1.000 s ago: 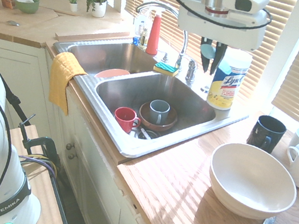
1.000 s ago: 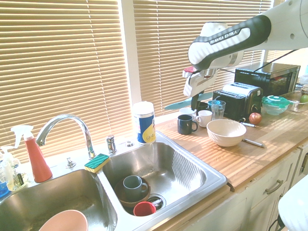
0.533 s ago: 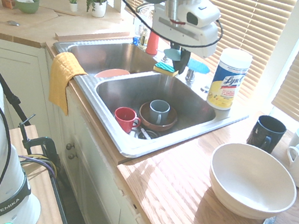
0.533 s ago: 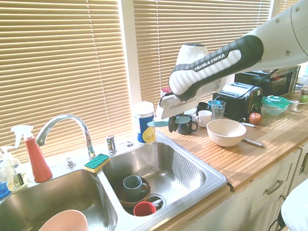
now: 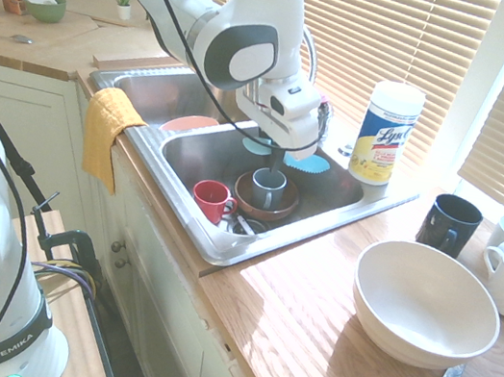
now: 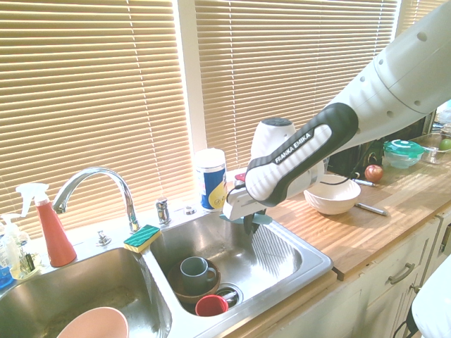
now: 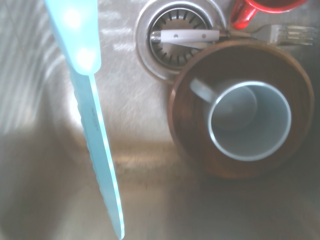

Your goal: Put the knife into the sink

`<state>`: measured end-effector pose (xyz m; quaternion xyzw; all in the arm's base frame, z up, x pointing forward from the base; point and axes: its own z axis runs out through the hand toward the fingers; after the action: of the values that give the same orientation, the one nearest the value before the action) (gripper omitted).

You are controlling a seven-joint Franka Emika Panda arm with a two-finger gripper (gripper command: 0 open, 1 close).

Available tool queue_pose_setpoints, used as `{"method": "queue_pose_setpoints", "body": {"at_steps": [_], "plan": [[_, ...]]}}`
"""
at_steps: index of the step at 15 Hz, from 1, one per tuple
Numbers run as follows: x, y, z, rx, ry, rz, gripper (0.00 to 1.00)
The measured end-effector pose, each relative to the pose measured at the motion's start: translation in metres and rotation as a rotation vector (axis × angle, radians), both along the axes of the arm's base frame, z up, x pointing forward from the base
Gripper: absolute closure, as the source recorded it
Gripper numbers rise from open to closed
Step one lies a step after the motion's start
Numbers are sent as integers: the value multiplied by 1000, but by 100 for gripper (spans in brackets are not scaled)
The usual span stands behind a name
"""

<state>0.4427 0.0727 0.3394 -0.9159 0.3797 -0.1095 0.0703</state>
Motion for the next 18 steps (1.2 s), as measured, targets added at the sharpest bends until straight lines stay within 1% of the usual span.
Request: {"method": "queue_pose_setpoints", "body": {"at_steps": [5, 10, 13, 15, 16, 18], "plan": [[11, 7, -76, 25, 25, -61, 100], [23, 19, -119, 35, 53, -116, 100], [21, 19, -148, 28, 78, -143, 100], [19, 25, -160, 22, 90, -153, 100], [19, 30, -163, 21, 93, -158, 0], [17, 41, -172, 26, 108, -177, 0]]}}
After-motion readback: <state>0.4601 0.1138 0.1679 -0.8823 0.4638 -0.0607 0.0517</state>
